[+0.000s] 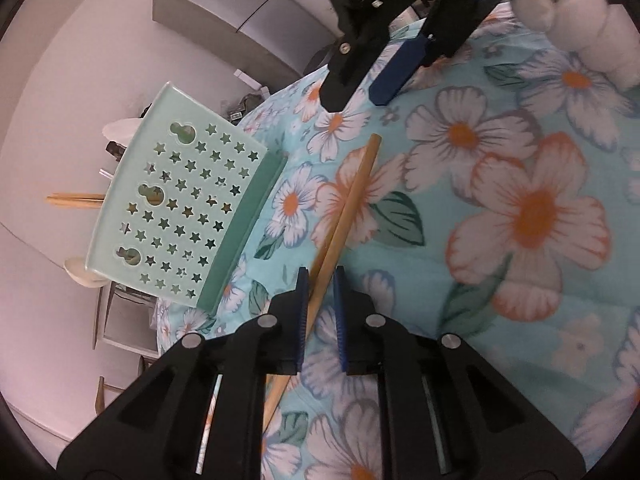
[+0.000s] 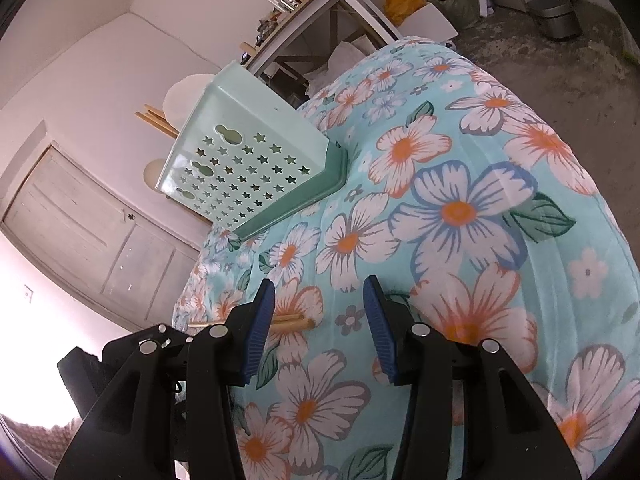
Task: Organize utensils
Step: 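Grasp a chopstick lying on the bedspread with the left tool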
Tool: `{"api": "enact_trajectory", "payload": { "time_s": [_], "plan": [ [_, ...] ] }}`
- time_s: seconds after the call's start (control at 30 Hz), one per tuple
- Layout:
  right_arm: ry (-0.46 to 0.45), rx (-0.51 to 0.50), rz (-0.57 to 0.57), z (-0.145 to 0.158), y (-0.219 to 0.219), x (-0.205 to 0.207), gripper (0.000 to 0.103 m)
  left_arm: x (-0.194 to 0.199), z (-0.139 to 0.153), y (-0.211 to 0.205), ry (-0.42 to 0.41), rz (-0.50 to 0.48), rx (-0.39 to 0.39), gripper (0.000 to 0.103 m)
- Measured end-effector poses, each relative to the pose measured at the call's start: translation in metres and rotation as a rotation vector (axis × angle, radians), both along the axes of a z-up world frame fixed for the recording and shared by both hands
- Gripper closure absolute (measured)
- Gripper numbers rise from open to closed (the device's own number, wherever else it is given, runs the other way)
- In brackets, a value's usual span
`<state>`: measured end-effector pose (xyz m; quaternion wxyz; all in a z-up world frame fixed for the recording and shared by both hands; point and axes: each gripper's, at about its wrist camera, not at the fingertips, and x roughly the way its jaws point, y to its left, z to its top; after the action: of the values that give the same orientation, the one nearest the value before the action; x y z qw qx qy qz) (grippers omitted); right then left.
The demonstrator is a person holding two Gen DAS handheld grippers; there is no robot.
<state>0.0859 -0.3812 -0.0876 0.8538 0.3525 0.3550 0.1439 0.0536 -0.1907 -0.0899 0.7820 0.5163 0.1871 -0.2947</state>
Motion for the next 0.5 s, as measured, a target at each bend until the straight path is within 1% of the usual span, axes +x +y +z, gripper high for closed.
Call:
{"api": "enact_trajectory", "payload": {
  "time_s": [0.07, 0.1, 0.17, 0.23, 0.3, 0.37, 0.47, 0.5],
  "plan": [
    [-0.002, 0.002, -0.002, 0.0, -0.001, 0.0, 0.058, -0.009, 0.004, 0.003, 0.011, -0.005, 0.002, 0.092],
    [-0.003, 0.003, -0.002, 0.0, -0.001, -0.001, 0.058, -0.014, 0.007, 0.006, 0.031, -0.007, 0.001, 0.092],
    [-0.005, 0.004, -0.003, 0.0, -0.003, -0.003, 0.058, -0.023, 0.014, 0.012, 0.104, -0.007, -0.013, 0.092],
    [-0.006, 0.004, -0.004, 0.0, -0.002, -0.003, 0.058, -0.028, 0.02, 0.021, 0.195, 0.005, -0.031, 0.091],
    [-0.005, 0.002, -0.004, 0.0, -0.002, -0.003, 0.058, -0.027, 0.023, 0.026, 0.249, 0.028, -0.053, 0.09],
    [-0.005, 0.001, -0.003, 0.0, -0.003, -0.003, 0.058, -0.02, 0.029, 0.032, 0.326, 0.061, -0.104, 0.088],
    [-0.001, -0.003, -0.004, 0.0, -0.002, -0.003, 0.058, -0.011, 0.033, 0.034, 0.409, 0.087, -0.169, 0.087],
    [0.0, -0.004, -0.004, 0.0, -0.002, -0.003, 0.058, -0.01, 0.031, 0.032, 0.425, 0.089, -0.183, 0.087]
  ]
}}
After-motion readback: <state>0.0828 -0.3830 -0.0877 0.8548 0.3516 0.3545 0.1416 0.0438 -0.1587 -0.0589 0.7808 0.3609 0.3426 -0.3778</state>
